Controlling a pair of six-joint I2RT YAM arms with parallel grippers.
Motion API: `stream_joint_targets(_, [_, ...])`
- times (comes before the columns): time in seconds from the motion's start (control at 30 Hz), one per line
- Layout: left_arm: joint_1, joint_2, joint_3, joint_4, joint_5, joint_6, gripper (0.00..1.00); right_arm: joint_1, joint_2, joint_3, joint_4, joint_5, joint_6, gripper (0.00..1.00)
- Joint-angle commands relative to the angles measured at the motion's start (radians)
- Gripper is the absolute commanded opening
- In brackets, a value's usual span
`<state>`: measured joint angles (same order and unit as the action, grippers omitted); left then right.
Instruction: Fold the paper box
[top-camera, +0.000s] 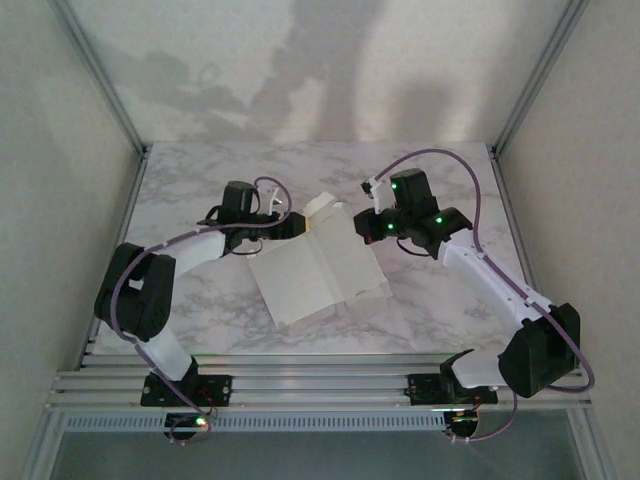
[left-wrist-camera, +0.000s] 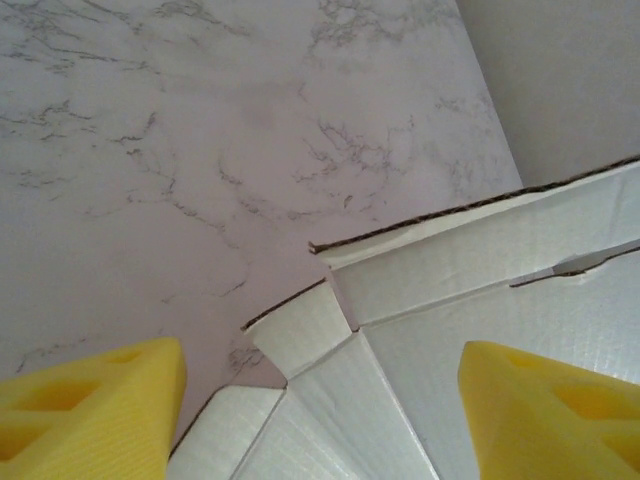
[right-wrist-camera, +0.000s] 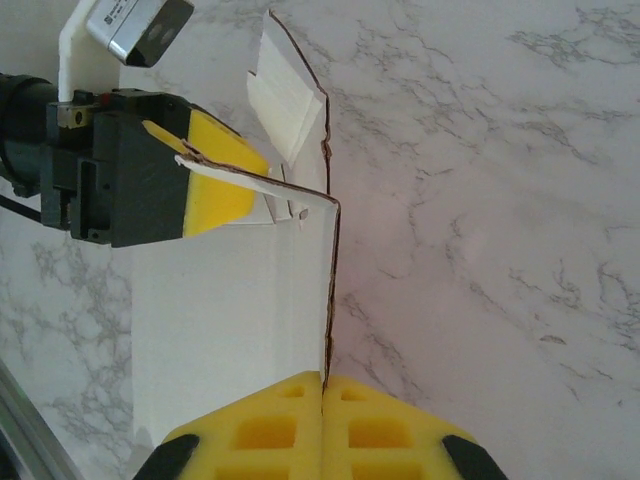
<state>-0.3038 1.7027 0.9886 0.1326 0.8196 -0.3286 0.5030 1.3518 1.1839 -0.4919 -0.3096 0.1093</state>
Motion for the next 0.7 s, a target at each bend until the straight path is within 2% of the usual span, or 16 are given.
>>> stream_joint_targets(0.0, [0.0, 0.018, 0.037, -0.031, 0.053, 0.034, 0.7, 0.009, -0.009, 0.031, -0.011, 0.018, -0.017, 0.0])
stream_joint_targets(0.1, [-0.007, 0.028, 0.059, -0.075, 0.059, 0.058, 0.64, 0.009, -0.005, 0.025, -0.001, 0.021, -0.014, 0.0])
stream_joint_targets(0.3, [-0.019, 0.047, 0.089, -0.136, 0.049, 0.09, 0.62, 0.009, -0.001, 0.023, 0.01, 0.021, -0.011, 0.0])
stream_joint_targets(0.67, [-0.023, 0.06, 0.13, -0.131, -0.012, 0.117, 0.69, 0.01, 0.001, 0.02, 0.009, 0.016, -0.02, 0.0])
